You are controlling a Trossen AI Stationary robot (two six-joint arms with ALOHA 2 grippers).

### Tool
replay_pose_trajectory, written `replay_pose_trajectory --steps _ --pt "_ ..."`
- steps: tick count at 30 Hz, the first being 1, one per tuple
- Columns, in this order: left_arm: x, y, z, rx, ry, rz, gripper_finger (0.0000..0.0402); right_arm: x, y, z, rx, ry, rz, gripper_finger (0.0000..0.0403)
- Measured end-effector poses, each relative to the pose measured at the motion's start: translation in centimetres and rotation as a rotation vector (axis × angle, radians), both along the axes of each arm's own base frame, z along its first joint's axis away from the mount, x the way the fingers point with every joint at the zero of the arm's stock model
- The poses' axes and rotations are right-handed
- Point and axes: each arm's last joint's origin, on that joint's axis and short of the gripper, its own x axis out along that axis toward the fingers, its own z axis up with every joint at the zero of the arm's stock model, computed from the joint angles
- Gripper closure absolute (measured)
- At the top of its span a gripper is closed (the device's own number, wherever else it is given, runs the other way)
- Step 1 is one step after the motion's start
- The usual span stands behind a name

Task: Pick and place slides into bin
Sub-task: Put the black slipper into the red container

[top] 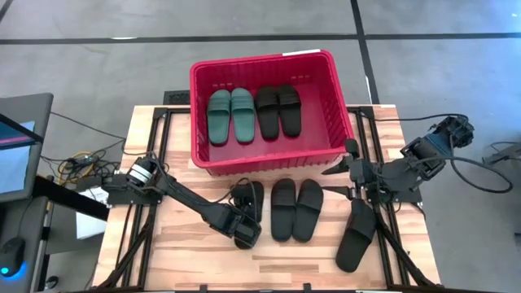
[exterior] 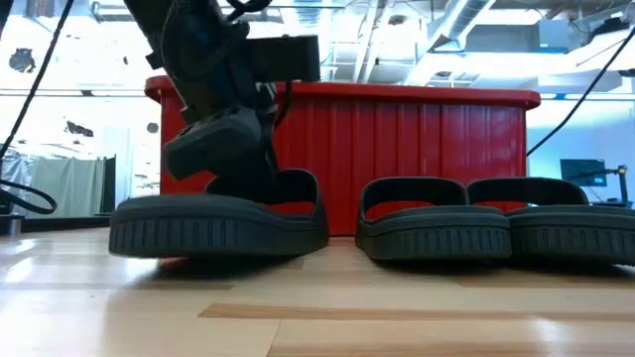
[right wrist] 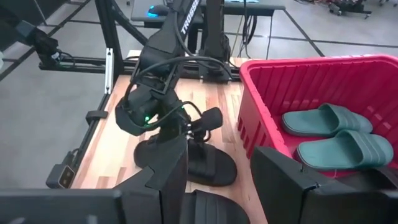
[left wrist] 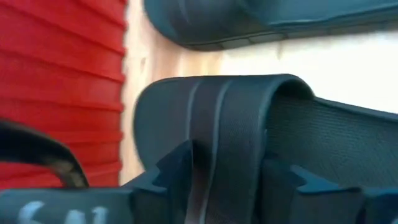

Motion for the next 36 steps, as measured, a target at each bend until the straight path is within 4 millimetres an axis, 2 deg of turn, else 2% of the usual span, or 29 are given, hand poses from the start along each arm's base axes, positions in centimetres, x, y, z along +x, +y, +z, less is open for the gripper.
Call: replay_pose_trajectory --steps 6,12,17,20,26,30,36 --pt "0.4 -0.1 1.6 0.023 0.016 0.018 0.0387 -0.2 0.3 0.0 -0.008 -0.004 -0.001 0.0246" --pt "1.4 -0.5 4.9 0.032 0.001 0.011 0.0397 -0.3 0.3 0.0 -0.012 -0.004 -0.005 0.025" --pt "2.0 -0.8 8.4 0.051 0.006 -0.024 0.0399 -0.3 0.3 0.0 -0.013 -0.003 -0.005 0.025" --pt "2.0 -0.8 10.9 0.058 0.01 -0.027 0.0399 -0.3 0.4 0.0 -0.014 -0.003 0.001 0.0251" --pt "1.3 -0.3 17.1 0.119 -0.026 -0.019 0.04 -0.5 0.5 -0.2 -0.029 0.009 0.012 0.0257" --pt "0.4 1.1 21.4 0.204 -0.056 -0.001 0.04 -0.5 0.4 -0.2 -0.036 0.012 0.011 0.0257" --pt "-0.3 5.2 26.1 0.306 -0.085 0.011 0.0401 -0.1 -0.2 -0.2 -0.044 0.013 -0.024 0.0259"
